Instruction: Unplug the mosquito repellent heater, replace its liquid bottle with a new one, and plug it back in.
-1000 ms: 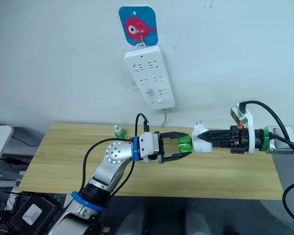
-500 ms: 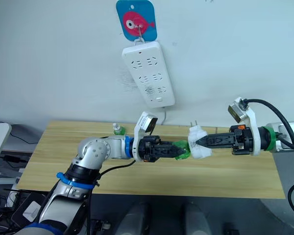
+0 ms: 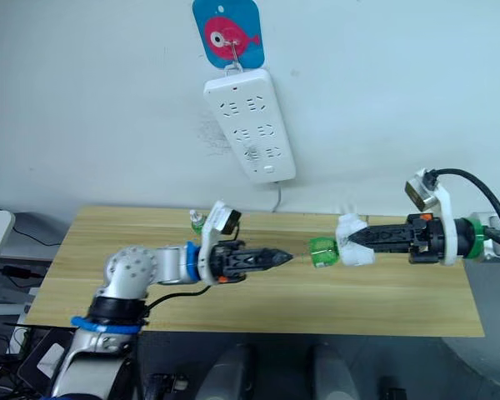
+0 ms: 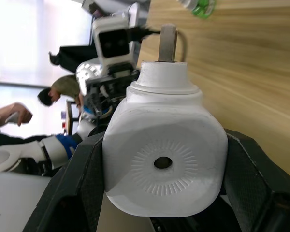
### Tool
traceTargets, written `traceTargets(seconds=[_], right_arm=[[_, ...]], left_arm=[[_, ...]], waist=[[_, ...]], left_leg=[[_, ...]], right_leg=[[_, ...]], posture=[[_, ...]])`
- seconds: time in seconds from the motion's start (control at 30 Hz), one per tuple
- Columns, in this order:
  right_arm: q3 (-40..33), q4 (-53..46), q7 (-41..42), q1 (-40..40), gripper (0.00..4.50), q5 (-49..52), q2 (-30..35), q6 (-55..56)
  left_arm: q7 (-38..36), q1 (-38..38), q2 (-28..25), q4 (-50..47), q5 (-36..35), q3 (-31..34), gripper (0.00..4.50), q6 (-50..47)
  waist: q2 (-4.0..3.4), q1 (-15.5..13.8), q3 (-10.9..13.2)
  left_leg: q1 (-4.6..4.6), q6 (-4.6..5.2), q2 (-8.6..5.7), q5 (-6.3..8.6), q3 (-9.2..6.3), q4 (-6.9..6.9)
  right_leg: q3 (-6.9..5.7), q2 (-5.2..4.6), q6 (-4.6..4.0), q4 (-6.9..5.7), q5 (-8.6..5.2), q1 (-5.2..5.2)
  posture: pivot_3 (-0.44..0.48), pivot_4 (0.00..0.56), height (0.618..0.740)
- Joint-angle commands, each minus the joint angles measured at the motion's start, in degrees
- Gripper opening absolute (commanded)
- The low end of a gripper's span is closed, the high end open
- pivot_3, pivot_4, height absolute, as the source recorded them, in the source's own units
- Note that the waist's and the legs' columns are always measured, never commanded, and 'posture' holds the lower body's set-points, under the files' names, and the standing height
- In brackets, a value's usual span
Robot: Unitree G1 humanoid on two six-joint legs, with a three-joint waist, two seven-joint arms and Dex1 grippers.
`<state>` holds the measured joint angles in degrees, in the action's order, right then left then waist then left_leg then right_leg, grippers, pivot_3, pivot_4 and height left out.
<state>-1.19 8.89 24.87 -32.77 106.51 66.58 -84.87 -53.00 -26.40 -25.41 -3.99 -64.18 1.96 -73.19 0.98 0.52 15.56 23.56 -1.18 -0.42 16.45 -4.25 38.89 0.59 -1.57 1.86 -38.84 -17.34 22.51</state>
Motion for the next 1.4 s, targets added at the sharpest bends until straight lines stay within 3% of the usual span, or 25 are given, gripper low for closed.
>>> traceTargets(seconds=[0.03,0.2,0.37,0.47,0.67,0.93,1.03,1.2,1.4], right_arm=[[-3.1,2.8,-0.7,-1.7,2.96,0.7,0.7,1.2],[-2.7,4.4,-1.4,-3.0,2.96,1.6,0.5,0.2],[-1.5,4.9,-1.8,-5.2,2.96,1.5,-0.8,-0.4],[-0.9,4.2,-2.9,-6.7,2.96,1.5,-2.3,-0.2],[0.3,2.4,-5.8,-6.7,2.96,6.3,-2.9,1.0],[0.5,0.8,-5.8,-6.7,2.96,6.5,-4.0,1.4],[0.7,0.5,-5.8,-6.4,2.96,6.5,-4.0,1.3],[0.9,0.6,-5.5,-6.4,2.96,6.5,-3.8,1.2],[1.4,0.5,-5.8,-6.5,2.96,6.5,-3.7,1.4]], left_arm=[[-1.7,5.0,-2.4,-10.4,13.5,-3.6,4.49,18.4],[1.3,7.9,1.6,-6.5,49.6,-12.6,4.49,75.9],[5.9,3.0,3.0,7.7,67.2,-16.3,4.49,113.2],[13.8,-2.1,4.8,15.9,76.5,-15.6,4.49,127.4],[24.6,-7.6,6.9,23.3,87.2,-15.9,4.49,137.7],[32.0,-11.6,8.6,26.3,93.5,-18.2,4.49,138.8],[33.2,-12.9,8.1,27.5,94.0,-19.3,3.9,139.4],[35.0,-13.8,6.9,27.8,93.9,-20.3,2.35,140.5],[34.4,-13.5,6.5,26.6,91.1,-22.2,2.27,139.4]], waist=[[-0.05,-0.1,0.0],[-0.09,-1.0,0.1],[-0.12,-1.8,0.1],[-0.11,-1.9,0.1],[-0.11,-1.8,0.1],[-0.11,-1.8,0.1],[-0.1,-1.8,0.1],[-0.1,-1.7,0.1],[-0.1,-1.6,0.1]], left_leg=[[-0.01,0.0,0.0,0.0,0.06,0.0],[0.01,-0.17,-0.04,-0.1,0.25,0.01],[0.03,-0.13,-0.04,-0.08,0.26,-0.03],[0.17,-0.12,-0.04,-0.07,0.27,-0.01],[0.32,-0.09,-0.06,-0.05,0.29,0.01],[0.52,-0.09,-0.05,-0.07,0.33,0.07],[0.51,-0.08,-0.05,-0.08,0.36,0.08],[0.52,-0.08,-0.05,-0.08,0.39,0.07],[0.54,-0.08,-0.05,-0.08,0.4,0.07]], right_leg=[[0.07,0.0,0.0,0.01,0.0,0.0],[0.23,-0.08,0.01,0.29,0.05,-0.07],[0.23,-0.12,-0.01,0.34,0.08,-0.07],[0.22,-0.13,-0.01,0.31,0.09,0.05],[0.17,-0.18,0.1,0.1,0.17,0.28],[0.16,-0.18,0.1,-0.15,0.17,0.61],[0.18,-0.18,0.09,-0.15,0.18,0.61],[0.2,-0.19,0.09,-0.15,0.18,0.63],[0.2,-0.2,0.09,-0.15,0.19,0.66]], posture=[[0.007,0.275,0.74],[0.016,0.276,0.74],[0.034,0.273,0.74],[0.032,0.271,0.74],[0.026,0.264,0.74],[0.02,0.264,0.74],[0.02,0.264,0.74],[0.016,0.271,0.74],[0.019,0.274,0.74]])
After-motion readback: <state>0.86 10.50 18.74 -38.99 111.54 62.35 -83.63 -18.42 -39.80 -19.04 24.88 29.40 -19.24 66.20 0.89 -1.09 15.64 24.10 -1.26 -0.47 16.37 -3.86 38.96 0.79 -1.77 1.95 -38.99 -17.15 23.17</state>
